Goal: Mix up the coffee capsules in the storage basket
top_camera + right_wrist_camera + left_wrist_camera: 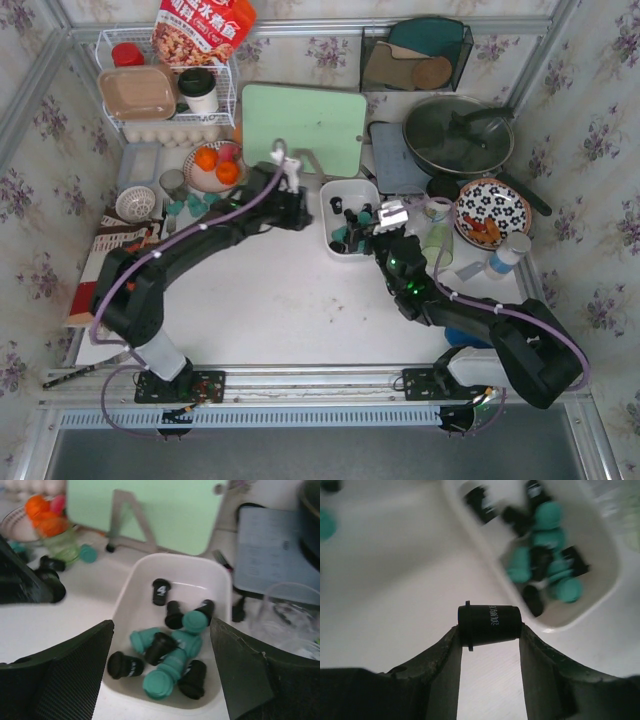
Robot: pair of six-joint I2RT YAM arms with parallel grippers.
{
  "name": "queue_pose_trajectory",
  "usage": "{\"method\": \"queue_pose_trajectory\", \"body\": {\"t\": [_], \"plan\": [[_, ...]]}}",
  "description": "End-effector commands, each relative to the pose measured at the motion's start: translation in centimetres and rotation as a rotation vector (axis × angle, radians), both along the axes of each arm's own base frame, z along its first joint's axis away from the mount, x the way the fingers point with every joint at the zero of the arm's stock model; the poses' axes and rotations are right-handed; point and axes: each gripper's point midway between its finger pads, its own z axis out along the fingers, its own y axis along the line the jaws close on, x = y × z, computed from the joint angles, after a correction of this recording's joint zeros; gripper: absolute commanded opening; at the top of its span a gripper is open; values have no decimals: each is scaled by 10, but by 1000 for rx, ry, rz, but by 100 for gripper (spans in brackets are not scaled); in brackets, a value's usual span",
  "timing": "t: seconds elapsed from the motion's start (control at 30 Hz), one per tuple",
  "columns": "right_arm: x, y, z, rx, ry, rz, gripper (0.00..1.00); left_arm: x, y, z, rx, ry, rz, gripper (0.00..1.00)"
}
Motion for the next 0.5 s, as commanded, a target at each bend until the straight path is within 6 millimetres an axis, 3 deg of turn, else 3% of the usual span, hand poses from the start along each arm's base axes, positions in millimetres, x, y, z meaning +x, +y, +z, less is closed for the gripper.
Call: {"method": "queue_pose_trajectory", "body": {"t": [0.0, 0.07, 0.17, 0.37, 0.47], "plan": [[8, -41, 20, 94, -69, -234, 87, 16, -74, 30, -83, -187, -98, 37], [7, -50, 20, 102, -80, -272, 98, 20, -96, 21, -60, -180, -118, 37], [7, -57, 17, 102, -81, -306, 100, 25, -119, 0, 3, -135, -126, 39], [6, -63, 16, 108, -89, -331, 100, 44, -119, -42, 176, -94, -41, 48], [7, -61, 15, 106, -82, -321, 100, 49, -111, -41, 219, -89, 5, 59]]}}
